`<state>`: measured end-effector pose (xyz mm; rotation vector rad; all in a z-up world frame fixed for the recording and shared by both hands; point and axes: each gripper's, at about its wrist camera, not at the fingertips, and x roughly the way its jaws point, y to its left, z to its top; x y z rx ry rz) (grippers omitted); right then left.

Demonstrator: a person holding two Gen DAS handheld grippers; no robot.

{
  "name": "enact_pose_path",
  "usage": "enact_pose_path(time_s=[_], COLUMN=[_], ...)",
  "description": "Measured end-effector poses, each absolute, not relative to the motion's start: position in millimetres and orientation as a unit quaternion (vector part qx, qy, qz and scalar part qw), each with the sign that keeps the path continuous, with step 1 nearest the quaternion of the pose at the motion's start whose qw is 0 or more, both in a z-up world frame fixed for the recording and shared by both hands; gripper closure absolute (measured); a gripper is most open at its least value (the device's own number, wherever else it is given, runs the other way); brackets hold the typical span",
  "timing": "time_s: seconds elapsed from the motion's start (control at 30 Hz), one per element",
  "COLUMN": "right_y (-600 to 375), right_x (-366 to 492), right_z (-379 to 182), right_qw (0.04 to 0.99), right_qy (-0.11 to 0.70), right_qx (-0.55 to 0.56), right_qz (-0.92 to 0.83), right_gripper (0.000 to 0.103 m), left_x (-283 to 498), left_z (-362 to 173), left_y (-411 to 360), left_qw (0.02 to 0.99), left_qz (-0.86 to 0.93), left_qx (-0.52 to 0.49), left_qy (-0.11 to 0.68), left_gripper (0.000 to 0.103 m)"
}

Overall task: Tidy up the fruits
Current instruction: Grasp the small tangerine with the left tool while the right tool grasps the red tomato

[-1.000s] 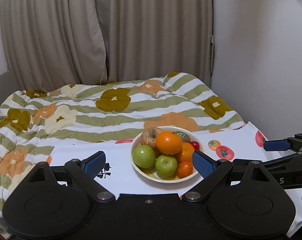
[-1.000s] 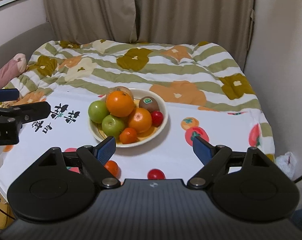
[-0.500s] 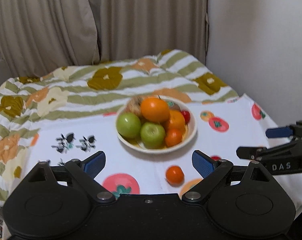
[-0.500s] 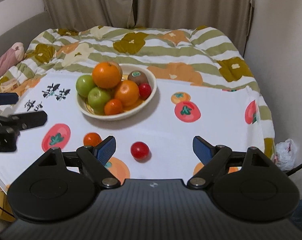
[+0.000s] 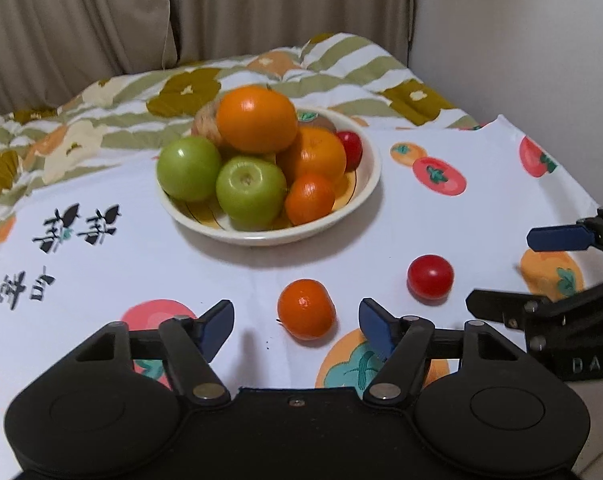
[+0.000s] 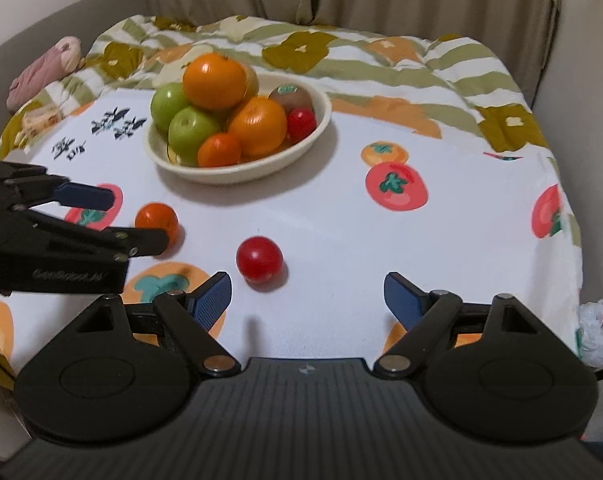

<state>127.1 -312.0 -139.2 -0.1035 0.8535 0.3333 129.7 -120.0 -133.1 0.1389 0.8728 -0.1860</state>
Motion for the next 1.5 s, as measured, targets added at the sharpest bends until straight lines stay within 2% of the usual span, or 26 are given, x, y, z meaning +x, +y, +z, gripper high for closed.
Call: enact_pose_path(time_s=[0.17, 0.23, 0.3, 0.47, 0.67, 1.2, 1.37, 1.5], right_y=[-309.0, -306.4, -303.6, -299.5, -293.9, -280.0, -275.0, -271.0], right_x=[135.4, 138.6, 142.0, 147.4, 148.6, 152.1, 153.4, 148.8], right_z=[-150.5, -152.6, -154.1, -156.6, -158.9, -158.9, -159.9, -153.5], right_qw=[0.889, 0.887, 0.885, 0.882, 0.877, 0.884, 0.884, 0.888], right_qy=[0.420, 0.420, 0.421, 0.425, 0.430, 0.423, 0.423, 0.418], right_qx=[-0.043, -0.044, -0.045, -0.051, -0.061, -0.060, -0.060, -0.061], right_qz=[0.179, 0.186, 0.192, 0.198, 0.205, 0.193, 0.188, 0.180], right_gripper=[0.007, 0.008, 0.008, 0.013, 0.025, 0.041, 0.056, 0.056], left_x=[137.9, 139.8, 141.2, 143.0, 143.5, 133.9, 128.7, 123.0], left_z=[-141.5, -143.2, -145.0, -147.9, -147.9, -144.8, -140.9, -134.0], left_y=[-124.2, -125.9, -124.6, -125.2, -123.2, -115.7, -109.6, -103.9], left_qw=[0.895, 0.893, 0.891, 0.889, 0.890, 0.889, 0.891, 0.893], left_qz=[-0.085, -0.084, -0.085, -0.087, -0.091, -0.098, -0.099, -0.102], left_qx=[0.068, 0.066, 0.058, 0.059, 0.057, 0.064, 0.064, 0.061], left_qy=[0.433, 0.437, 0.442, 0.446, 0.444, 0.442, 0.438, 0.433], left_gripper=[0.038, 0.046, 0.047, 0.063, 0.064, 0.065, 0.065, 0.065])
